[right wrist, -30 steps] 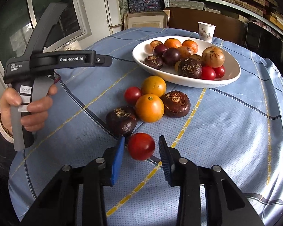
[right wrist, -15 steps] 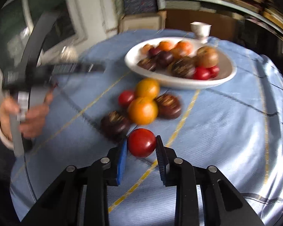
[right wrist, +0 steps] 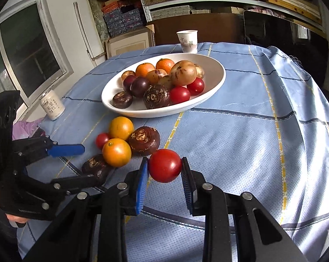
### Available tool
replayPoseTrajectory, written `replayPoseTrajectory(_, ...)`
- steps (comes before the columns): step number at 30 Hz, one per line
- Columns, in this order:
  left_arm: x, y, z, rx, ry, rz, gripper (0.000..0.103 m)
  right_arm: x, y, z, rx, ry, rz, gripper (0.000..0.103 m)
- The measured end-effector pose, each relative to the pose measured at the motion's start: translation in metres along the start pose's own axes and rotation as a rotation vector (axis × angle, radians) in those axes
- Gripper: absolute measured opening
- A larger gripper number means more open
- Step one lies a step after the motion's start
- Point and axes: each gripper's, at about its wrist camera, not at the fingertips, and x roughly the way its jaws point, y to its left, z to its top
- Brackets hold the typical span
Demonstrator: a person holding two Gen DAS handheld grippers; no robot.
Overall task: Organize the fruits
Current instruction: 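Grasp a dark brown ridged fruit with the left tool while the right holds the tomato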
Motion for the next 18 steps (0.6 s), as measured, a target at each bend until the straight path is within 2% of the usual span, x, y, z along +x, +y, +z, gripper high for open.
replayPoseTrajectory(3,0.002,0.002,-0.002,-0.011,0.008,-0.008,0.062,0.001,0.001,-0.001,-0.007,0.003,-0.002,0.03)
replayPoseTrajectory(5,0.003,0.005,-0.002,-0.023,0.016,-0.025,0.057,0.001,0.001,-0.001,-0.011,0.006,-0.002,0.03)
replayPoseTrajectory(18,0.011,0.013,-0.002,-0.069,0.048,-0.105,0.049,0.002,0.002,-0.002,-0.014,0.013,-0.005,0.03)
